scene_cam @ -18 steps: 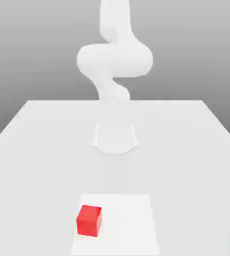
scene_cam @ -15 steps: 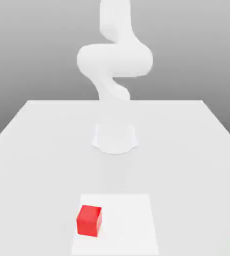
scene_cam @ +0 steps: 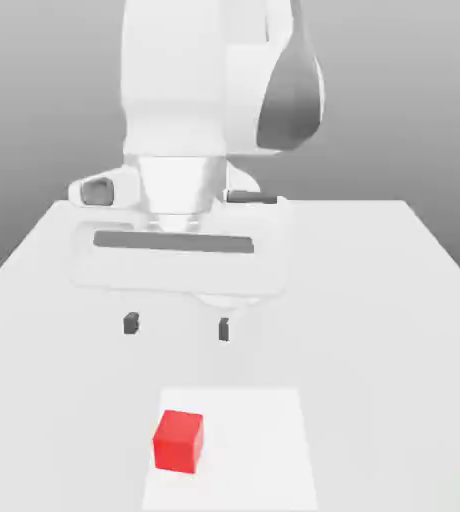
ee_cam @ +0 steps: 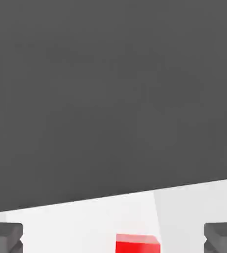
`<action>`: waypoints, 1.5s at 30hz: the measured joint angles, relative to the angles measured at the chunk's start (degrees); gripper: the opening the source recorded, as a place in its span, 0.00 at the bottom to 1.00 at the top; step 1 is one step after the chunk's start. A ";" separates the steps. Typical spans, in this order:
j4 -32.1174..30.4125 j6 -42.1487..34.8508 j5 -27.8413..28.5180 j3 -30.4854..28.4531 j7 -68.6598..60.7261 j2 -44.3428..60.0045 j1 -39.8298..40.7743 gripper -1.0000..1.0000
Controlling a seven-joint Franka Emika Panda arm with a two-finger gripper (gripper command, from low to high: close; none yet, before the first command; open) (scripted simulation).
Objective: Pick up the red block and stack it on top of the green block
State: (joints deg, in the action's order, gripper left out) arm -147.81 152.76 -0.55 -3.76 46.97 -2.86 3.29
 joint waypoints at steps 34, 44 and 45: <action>11.23 -4.42 5.04 7.61 19.39 17.93 -12.37 0.00; 24.16 -10.64 5.87 13.18 34.94 22.41 -24.60 0.00; 25.07 -10.35 5.93 13.32 36.04 23.20 -25.50 0.00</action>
State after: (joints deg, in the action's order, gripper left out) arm -122.74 142.40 5.38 9.56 83.00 20.35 -22.21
